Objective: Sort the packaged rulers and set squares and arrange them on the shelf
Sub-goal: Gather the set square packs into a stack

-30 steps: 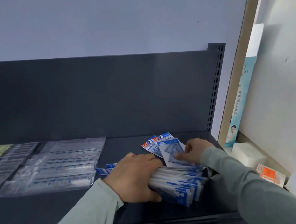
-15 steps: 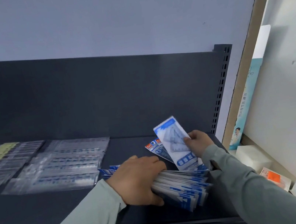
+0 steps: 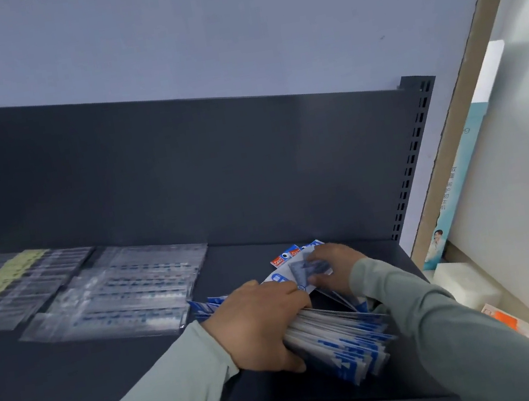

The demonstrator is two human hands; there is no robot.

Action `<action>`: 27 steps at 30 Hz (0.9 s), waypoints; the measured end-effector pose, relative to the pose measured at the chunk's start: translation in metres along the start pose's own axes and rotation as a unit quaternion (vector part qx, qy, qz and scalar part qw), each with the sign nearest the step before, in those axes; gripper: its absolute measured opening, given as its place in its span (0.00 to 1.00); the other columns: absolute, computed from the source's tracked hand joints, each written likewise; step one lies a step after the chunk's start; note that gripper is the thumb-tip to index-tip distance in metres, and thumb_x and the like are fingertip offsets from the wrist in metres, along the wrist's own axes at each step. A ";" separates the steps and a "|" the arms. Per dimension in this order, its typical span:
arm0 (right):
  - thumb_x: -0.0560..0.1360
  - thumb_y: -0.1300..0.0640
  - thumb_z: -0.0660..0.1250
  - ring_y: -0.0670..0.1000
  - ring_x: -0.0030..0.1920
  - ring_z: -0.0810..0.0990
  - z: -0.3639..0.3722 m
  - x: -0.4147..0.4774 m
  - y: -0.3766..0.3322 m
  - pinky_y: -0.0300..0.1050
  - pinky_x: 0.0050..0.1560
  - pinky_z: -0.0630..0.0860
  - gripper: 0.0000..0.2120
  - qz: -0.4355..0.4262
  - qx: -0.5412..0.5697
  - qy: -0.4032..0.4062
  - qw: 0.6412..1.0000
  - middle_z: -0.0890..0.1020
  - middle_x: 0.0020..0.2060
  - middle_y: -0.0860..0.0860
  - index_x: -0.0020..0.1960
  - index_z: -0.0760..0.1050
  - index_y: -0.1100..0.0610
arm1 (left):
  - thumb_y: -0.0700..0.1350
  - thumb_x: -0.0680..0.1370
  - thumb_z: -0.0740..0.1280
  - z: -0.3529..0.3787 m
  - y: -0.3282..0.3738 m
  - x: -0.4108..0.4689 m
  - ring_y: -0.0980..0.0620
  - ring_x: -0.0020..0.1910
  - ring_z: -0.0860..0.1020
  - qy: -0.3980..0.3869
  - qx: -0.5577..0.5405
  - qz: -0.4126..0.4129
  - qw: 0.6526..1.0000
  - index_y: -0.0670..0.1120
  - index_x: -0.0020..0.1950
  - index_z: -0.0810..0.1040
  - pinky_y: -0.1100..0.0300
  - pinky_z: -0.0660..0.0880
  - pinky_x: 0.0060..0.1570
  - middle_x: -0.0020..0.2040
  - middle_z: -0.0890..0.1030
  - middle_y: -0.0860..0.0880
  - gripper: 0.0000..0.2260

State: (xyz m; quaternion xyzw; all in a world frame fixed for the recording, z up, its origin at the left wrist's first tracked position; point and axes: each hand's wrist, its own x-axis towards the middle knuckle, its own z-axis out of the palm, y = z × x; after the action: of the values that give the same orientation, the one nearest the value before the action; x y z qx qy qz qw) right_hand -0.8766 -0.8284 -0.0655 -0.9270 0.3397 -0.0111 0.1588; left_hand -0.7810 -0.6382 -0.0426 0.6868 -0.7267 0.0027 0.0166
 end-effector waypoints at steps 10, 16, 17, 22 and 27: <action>0.65 0.27 0.62 0.54 0.61 0.75 -0.009 0.022 -0.009 0.46 0.57 0.73 0.35 0.074 -0.140 0.000 0.987 0.77 0.60 0.51 0.62 0.72 0.49 | 0.60 0.66 0.74 -0.002 -0.003 0.000 0.54 0.57 0.72 0.016 -0.013 0.013 1.000 0.53 0.60 0.71 0.59 0.63 0.51 0.56 0.73 0.56 0.26; 0.60 0.24 0.63 0.53 0.61 0.73 -0.004 0.027 0.007 0.46 0.60 0.70 0.40 0.096 -0.151 -0.016 0.984 0.73 0.59 0.51 0.63 0.72 0.49 | 0.60 0.66 0.74 -0.001 -0.005 0.003 0.53 0.56 0.72 0.019 -0.014 0.017 1.000 0.53 0.60 0.72 0.59 0.60 0.47 0.55 0.74 0.55 0.27; 0.59 0.25 0.65 0.52 0.61 0.73 -0.005 0.026 0.008 0.46 0.60 0.71 0.39 0.098 -0.150 0.001 0.984 0.75 0.58 0.49 0.61 0.72 0.49 | 0.60 0.66 0.74 -0.001 -0.005 0.003 0.53 0.56 0.72 0.019 -0.015 0.017 1.000 0.53 0.60 0.72 0.60 0.59 0.47 0.55 0.74 0.56 0.27; 0.58 0.30 0.70 0.53 0.58 0.76 -0.007 0.022 0.015 0.44 0.57 0.73 0.36 0.100 -0.065 0.030 0.992 0.77 0.56 0.50 0.58 0.72 0.51 | 0.61 0.66 0.73 0.001 -0.006 0.003 0.54 0.56 0.72 0.015 -0.013 0.015 1.000 0.54 0.60 0.71 0.59 0.61 0.48 0.55 0.73 0.57 0.27; 0.71 0.45 0.70 0.54 0.48 0.76 -0.014 0.015 0.022 0.45 0.51 0.71 0.12 0.037 0.035 0.106 0.993 0.75 0.41 0.50 0.46 0.75 0.52 | 0.62 0.66 0.72 0.000 -0.006 0.002 0.56 0.56 0.72 0.012 -0.021 0.010 1.000 0.55 0.60 0.70 0.59 0.61 0.49 0.55 0.72 0.58 0.26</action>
State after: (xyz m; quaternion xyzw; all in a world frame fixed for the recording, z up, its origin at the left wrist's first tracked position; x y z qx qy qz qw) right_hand -0.8802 -0.8579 -0.0604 -0.9013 0.3880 -0.1156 0.1541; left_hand -0.7755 -0.6410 -0.0429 0.6789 -0.7331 -0.0040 0.0397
